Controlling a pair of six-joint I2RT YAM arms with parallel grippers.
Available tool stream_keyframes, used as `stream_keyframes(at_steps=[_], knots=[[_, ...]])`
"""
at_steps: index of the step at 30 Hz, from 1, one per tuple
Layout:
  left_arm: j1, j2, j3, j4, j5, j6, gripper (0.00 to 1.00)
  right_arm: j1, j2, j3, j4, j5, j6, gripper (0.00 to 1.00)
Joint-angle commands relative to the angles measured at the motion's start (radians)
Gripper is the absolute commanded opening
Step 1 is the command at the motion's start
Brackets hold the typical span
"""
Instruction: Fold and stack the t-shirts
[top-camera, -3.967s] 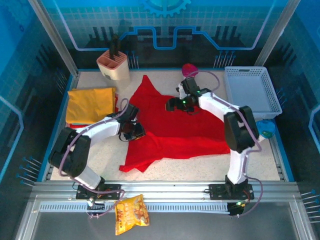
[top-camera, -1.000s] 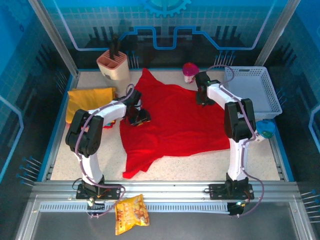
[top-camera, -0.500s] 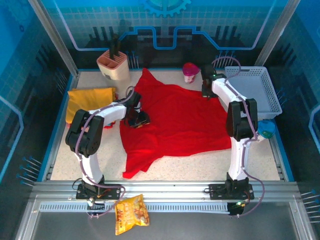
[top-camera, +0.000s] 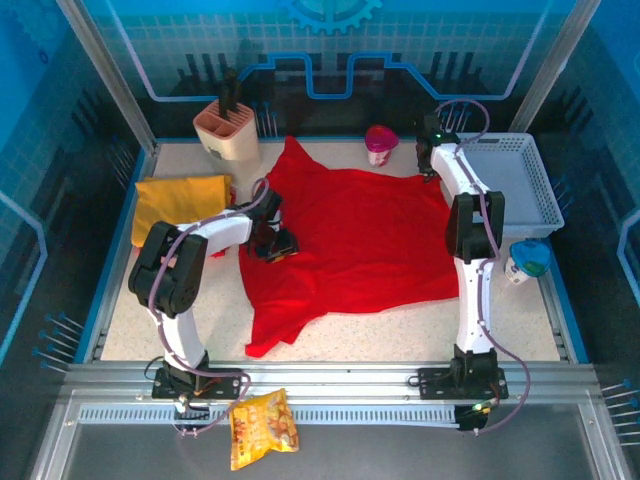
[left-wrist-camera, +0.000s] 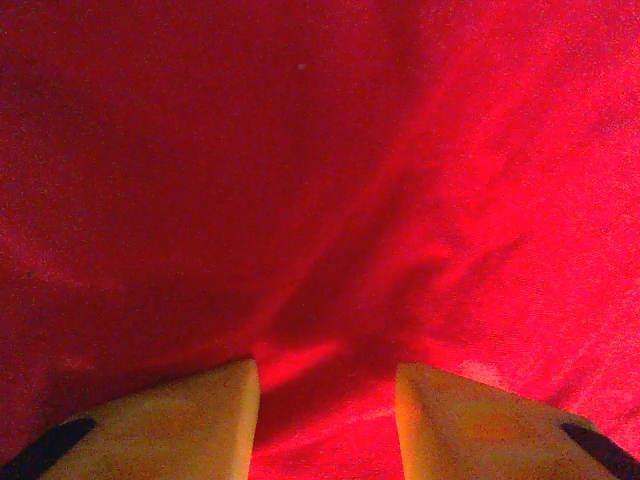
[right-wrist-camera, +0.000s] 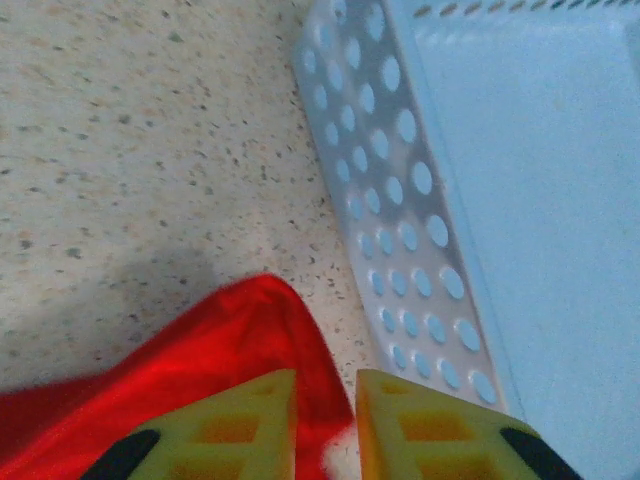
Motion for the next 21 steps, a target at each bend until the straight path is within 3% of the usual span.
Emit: stream_keyframes(at_steps=[1,3,6,8,13,21], knots=[[-0.010,-0.015,-0.008,-0.035,-0.016,0.013,0.41,-0.030,0.003,0.046,-0.052,0.012,0.012,0.28],[-0.010,-0.009,-0.001,-0.044,-0.022,0.017,0.41,-0.029,-0.031,0.011,-0.036,-0.014,0.017,0.34],[-0.007,0.002,0.018,-0.056,-0.035,0.031,0.41,-0.011,-0.158,-0.137,0.071,-0.088,-0.024,0.55],[0.001,0.011,0.042,-0.070,-0.042,0.041,0.42,0.001,-0.236,-0.221,0.092,-0.121,-0.014,0.79],[0.049,0.073,0.135,-0.106,-0.033,0.079,0.43,0.031,-0.434,-0.427,0.081,-0.254,0.017,1.00],[0.092,0.275,0.400,-0.250,-0.041,0.145,0.42,0.073,-0.823,-0.929,0.075,-0.520,0.175,1.00]])
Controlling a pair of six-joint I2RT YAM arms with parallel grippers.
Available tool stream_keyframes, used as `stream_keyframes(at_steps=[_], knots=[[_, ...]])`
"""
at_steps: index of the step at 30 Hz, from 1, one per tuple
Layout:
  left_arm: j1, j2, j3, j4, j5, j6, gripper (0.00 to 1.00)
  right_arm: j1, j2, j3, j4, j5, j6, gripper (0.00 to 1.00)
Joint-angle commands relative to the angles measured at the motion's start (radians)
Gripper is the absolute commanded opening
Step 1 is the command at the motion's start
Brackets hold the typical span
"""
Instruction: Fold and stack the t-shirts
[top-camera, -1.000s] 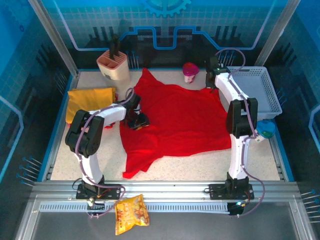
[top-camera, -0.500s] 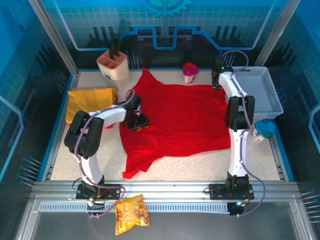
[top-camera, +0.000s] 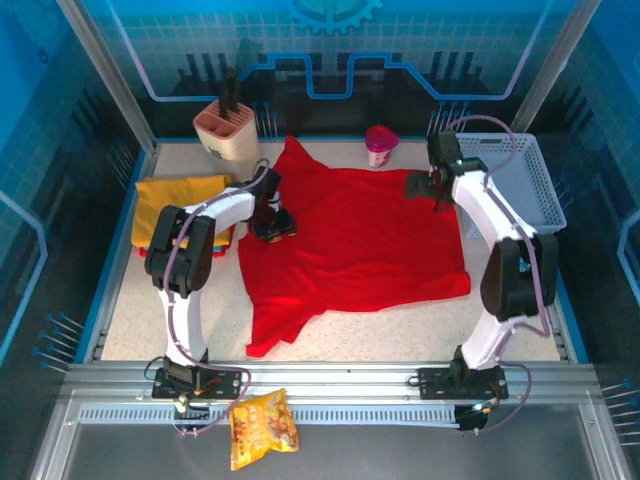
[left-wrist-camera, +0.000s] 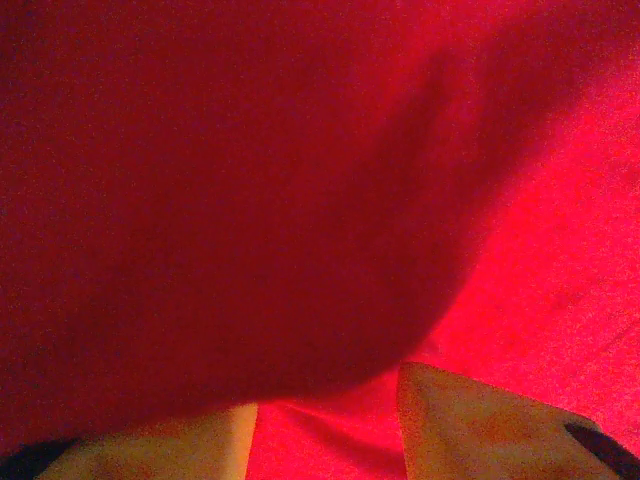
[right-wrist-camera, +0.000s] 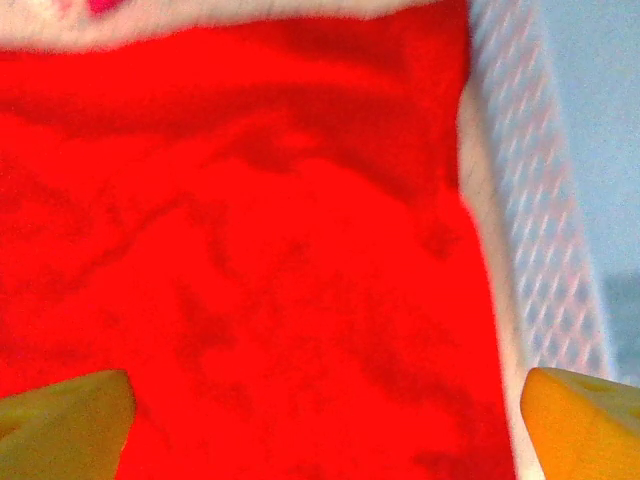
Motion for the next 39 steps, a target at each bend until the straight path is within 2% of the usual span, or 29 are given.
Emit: stream_keyframes(at_steps=[1,5,10,12,15,18,21,26,30,34,36,38,39], knots=[[0.028,0.098,0.117,-0.109,-0.007,0.055,0.42,0.005,-0.134,-0.211,-0.024,-0.163,0.110,1.00],[0.059,0.186,0.257,-0.176,0.000,0.062,0.42,0.010,-0.311,-0.445,-0.017,-0.235,0.166,1.00],[0.100,0.266,0.451,-0.249,0.035,0.059,0.41,0.011,-0.497,-0.645,-0.014,-0.206,0.245,1.00],[0.104,0.244,0.494,-0.264,0.040,0.060,0.41,0.000,-0.541,-0.695,-0.022,-0.179,0.265,1.00],[0.102,0.133,0.490,-0.277,0.072,0.051,0.43,-0.014,-0.600,-0.751,-0.056,-0.139,0.306,0.97],[0.100,-0.034,0.383,-0.243,0.118,0.028,0.45,-0.030,-0.656,-0.815,-0.052,-0.150,0.349,0.89],[0.100,-0.213,0.194,-0.200,0.127,0.004,0.46,-0.038,-0.682,-0.878,0.001,-0.160,0.378,0.83],[0.088,-0.488,-0.220,-0.113,0.110,-0.052,0.45,-0.053,-0.634,-0.910,0.103,-0.188,0.376,0.78],[0.056,-0.615,-0.423,-0.117,0.065,-0.078,0.46,-0.061,-0.569,-0.904,0.173,-0.204,0.356,0.70],[0.010,-0.690,-0.571,-0.039,0.057,-0.142,0.45,-0.099,-0.521,-0.890,0.214,-0.233,0.332,0.56],[-0.022,-0.681,-0.595,-0.018,0.047,-0.151,0.45,-0.116,-0.507,-0.871,0.216,-0.251,0.320,0.41],[-0.037,-0.651,-0.599,-0.010,0.055,-0.153,0.44,-0.135,-0.486,-0.842,0.211,-0.280,0.303,0.20],[-0.042,-0.637,-0.596,-0.004,0.059,-0.154,0.44,-0.141,-0.474,-0.821,0.197,-0.293,0.297,0.12]])
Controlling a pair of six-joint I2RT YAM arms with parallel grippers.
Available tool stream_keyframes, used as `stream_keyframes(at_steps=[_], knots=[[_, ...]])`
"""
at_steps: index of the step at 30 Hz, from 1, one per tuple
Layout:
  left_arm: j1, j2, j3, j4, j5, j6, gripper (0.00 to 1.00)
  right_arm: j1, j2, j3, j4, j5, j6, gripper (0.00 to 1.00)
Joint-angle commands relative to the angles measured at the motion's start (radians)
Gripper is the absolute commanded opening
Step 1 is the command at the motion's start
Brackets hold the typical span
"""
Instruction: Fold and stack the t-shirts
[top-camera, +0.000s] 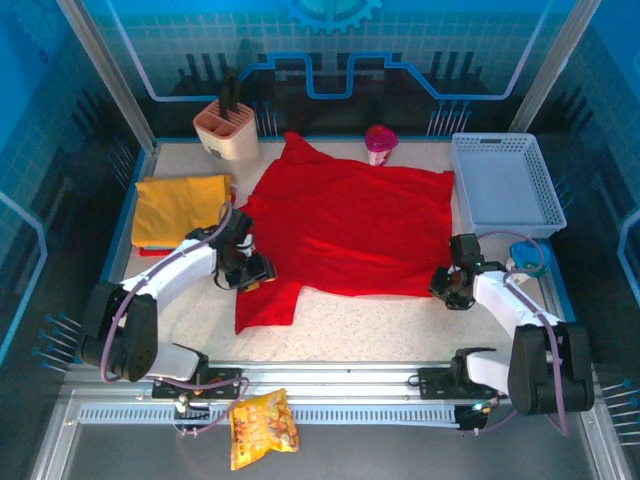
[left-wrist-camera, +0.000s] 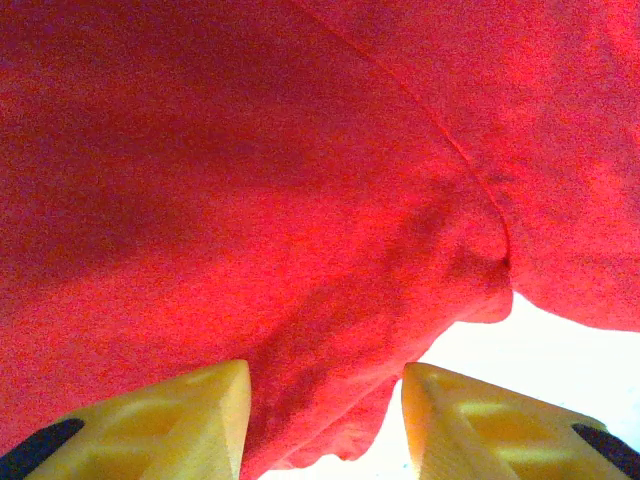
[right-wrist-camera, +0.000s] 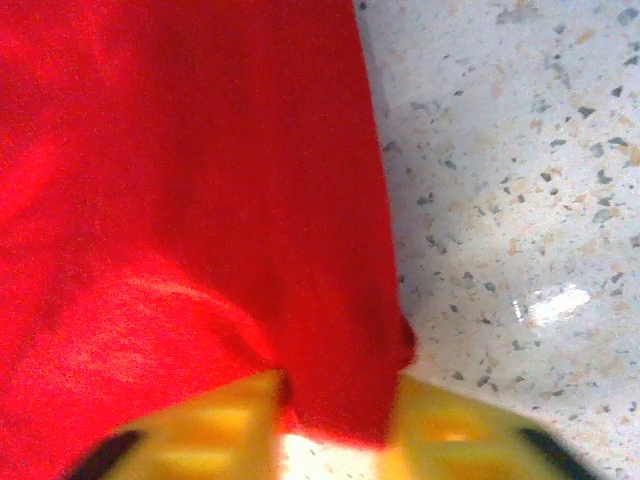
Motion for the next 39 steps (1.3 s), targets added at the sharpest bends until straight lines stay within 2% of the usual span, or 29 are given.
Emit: stream_keyframes(at_steps=[1,2,7,10,11,12,13,14,15,16,21,24,26,29,31,33,37,39], knots=[[-0.019,0.016,0.002,0.070,-0.001,-0.029,0.44,-0.032,0.035,0.084,-0.004,-0.074,-0.032,0.05],[-0.023,0.020,0.005,0.076,-0.001,-0.031,0.44,-0.037,0.045,0.110,-0.028,-0.098,-0.037,0.00],[-0.029,0.038,0.020,0.083,-0.007,-0.022,0.44,-0.047,0.109,0.276,-0.123,-0.200,-0.048,0.00],[-0.029,0.051,0.020,0.096,-0.002,-0.021,0.44,-0.050,0.211,0.384,-0.137,-0.232,-0.063,0.00],[-0.031,0.053,0.018,0.100,0.000,-0.021,0.44,-0.050,0.247,0.413,-0.137,-0.254,-0.070,0.00],[-0.033,0.055,0.016,0.104,0.001,-0.023,0.44,-0.049,0.284,0.440,-0.130,-0.279,-0.073,0.05],[-0.034,0.055,0.014,0.106,0.000,-0.023,0.44,-0.051,0.311,0.452,-0.110,-0.293,-0.067,0.10],[-0.035,0.057,0.013,0.109,0.002,-0.024,0.44,-0.053,0.330,0.456,-0.084,-0.312,-0.058,0.20],[-0.035,0.060,0.012,0.112,0.003,-0.025,0.44,-0.060,0.348,0.455,-0.048,-0.352,-0.053,0.43],[-0.036,0.064,0.011,0.113,0.007,-0.024,0.44,-0.062,0.359,0.462,-0.037,-0.367,-0.055,0.60],[-0.036,0.073,0.016,0.119,0.008,-0.019,0.44,-0.062,0.258,0.442,-0.058,-0.277,-0.104,1.00],[-0.038,0.086,0.025,0.123,0.015,-0.017,0.44,-0.068,0.142,0.396,-0.099,-0.185,-0.114,0.99],[-0.038,0.097,0.036,0.124,0.019,-0.015,0.44,-0.074,0.067,0.342,-0.102,-0.131,-0.105,0.92],[-0.042,0.105,0.051,0.123,0.023,-0.014,0.44,-0.100,0.011,0.241,-0.065,-0.102,-0.096,0.71],[-0.045,0.109,0.057,0.123,0.024,-0.012,0.44,-0.121,0.027,0.213,-0.039,-0.116,-0.101,0.55],[-0.047,0.109,0.059,0.121,0.025,-0.011,0.43,-0.125,0.063,0.208,-0.016,-0.106,-0.106,0.45],[-0.047,0.108,0.053,0.119,0.028,-0.007,0.43,-0.150,0.187,0.215,0.079,-0.176,-0.119,0.50],[-0.047,0.100,0.045,0.121,0.028,-0.008,0.43,-0.167,0.244,0.214,0.131,-0.220,-0.117,0.49]])
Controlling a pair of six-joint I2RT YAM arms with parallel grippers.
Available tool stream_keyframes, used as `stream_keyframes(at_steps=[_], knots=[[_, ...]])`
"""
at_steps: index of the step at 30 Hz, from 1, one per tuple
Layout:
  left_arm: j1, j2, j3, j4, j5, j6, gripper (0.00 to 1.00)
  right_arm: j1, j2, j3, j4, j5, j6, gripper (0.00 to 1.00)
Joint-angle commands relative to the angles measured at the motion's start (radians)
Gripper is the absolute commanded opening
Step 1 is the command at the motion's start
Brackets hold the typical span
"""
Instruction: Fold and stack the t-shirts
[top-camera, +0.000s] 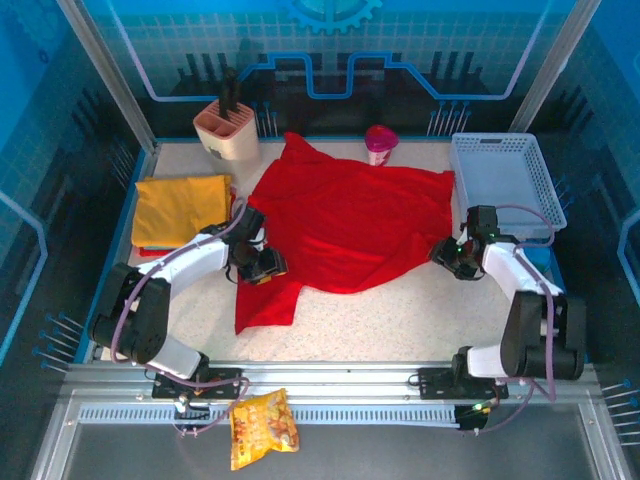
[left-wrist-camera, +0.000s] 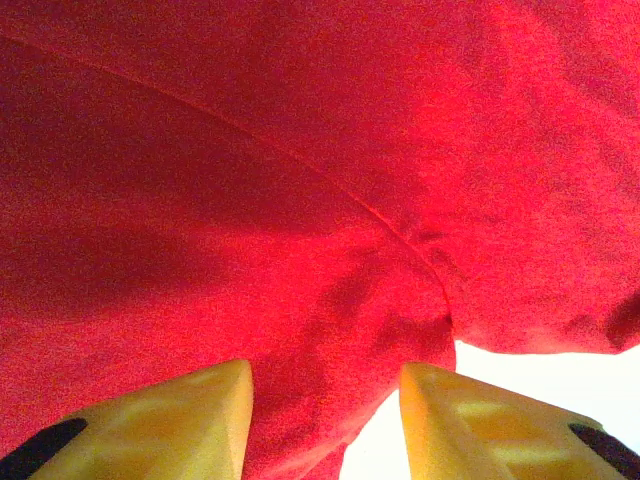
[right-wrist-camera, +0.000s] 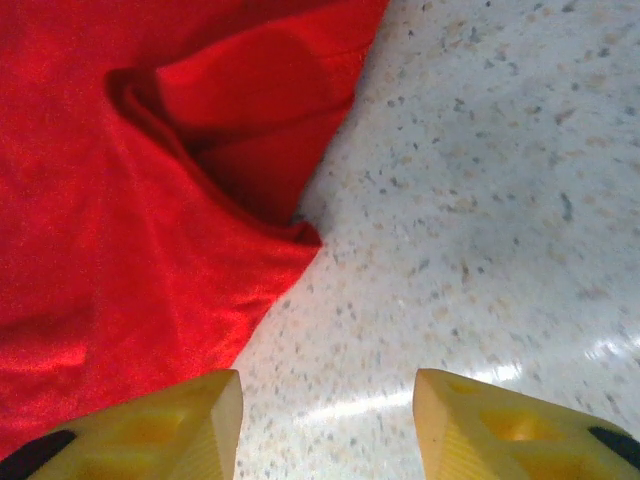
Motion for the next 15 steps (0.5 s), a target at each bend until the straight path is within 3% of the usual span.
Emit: stream_keyframes(at_steps=[1,15], knots=[[-0.005,-0.009,0.006,-0.001,0.018,-0.002,0.44,-0.035,0.070,-0.004,0.115,-0.067,-0.004,0.48],[-0.004,-0.057,0.000,-0.024,0.001,-0.006,0.46,-0.034,0.246,-0.009,0.314,-0.200,0.048,0.38]])
